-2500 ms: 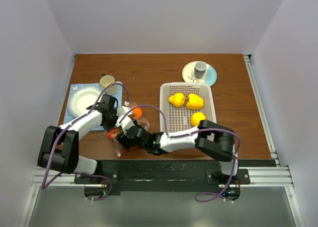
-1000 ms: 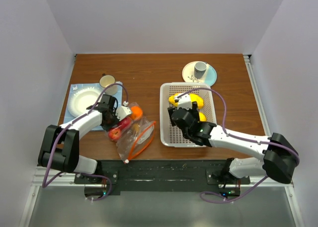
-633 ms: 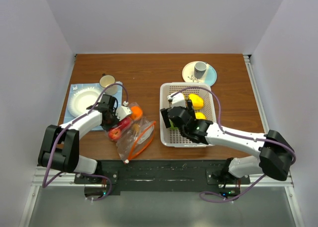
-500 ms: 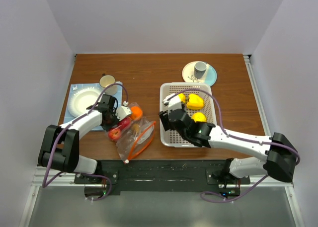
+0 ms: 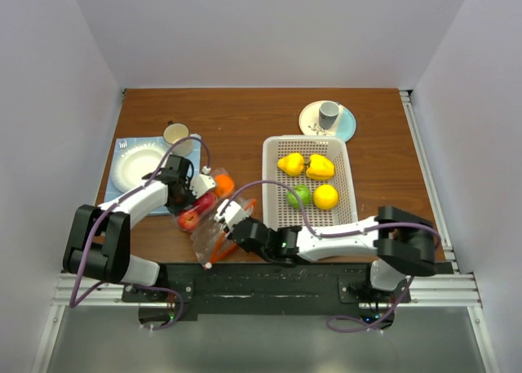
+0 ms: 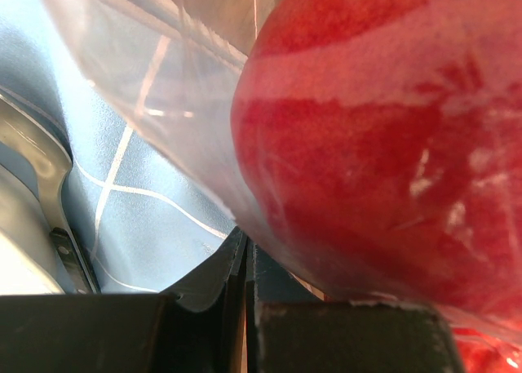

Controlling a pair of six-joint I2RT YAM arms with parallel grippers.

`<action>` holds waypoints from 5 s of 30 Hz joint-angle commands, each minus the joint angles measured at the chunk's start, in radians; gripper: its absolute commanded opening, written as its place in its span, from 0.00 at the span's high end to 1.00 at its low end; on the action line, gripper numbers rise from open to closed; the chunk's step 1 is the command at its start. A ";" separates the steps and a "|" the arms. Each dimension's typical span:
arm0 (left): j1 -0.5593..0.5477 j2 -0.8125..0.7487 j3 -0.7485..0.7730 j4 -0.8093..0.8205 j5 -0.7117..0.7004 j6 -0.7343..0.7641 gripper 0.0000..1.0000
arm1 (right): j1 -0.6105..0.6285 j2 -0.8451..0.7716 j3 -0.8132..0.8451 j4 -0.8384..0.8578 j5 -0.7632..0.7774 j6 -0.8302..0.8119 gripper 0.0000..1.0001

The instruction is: Open the zip-top bag and remove the fake food

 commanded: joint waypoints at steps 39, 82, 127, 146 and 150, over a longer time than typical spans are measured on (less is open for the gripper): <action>0.003 0.014 -0.036 -0.032 0.001 0.024 0.94 | -0.155 0.457 0.295 0.295 0.030 0.015 0.07; 0.009 -0.046 0.320 -0.227 0.334 -0.169 0.94 | -0.129 -0.397 0.014 -0.352 0.256 0.162 0.71; 0.006 0.154 0.183 -0.034 0.434 -0.220 0.73 | -0.188 0.240 0.329 -0.094 0.126 0.199 0.01; 0.129 0.132 0.317 -0.181 0.567 -0.225 0.39 | -0.204 0.379 0.294 -0.127 -0.005 0.412 0.06; 0.133 0.112 0.283 -0.186 0.509 -0.194 0.36 | -0.205 0.408 0.283 -0.108 -0.039 0.434 0.07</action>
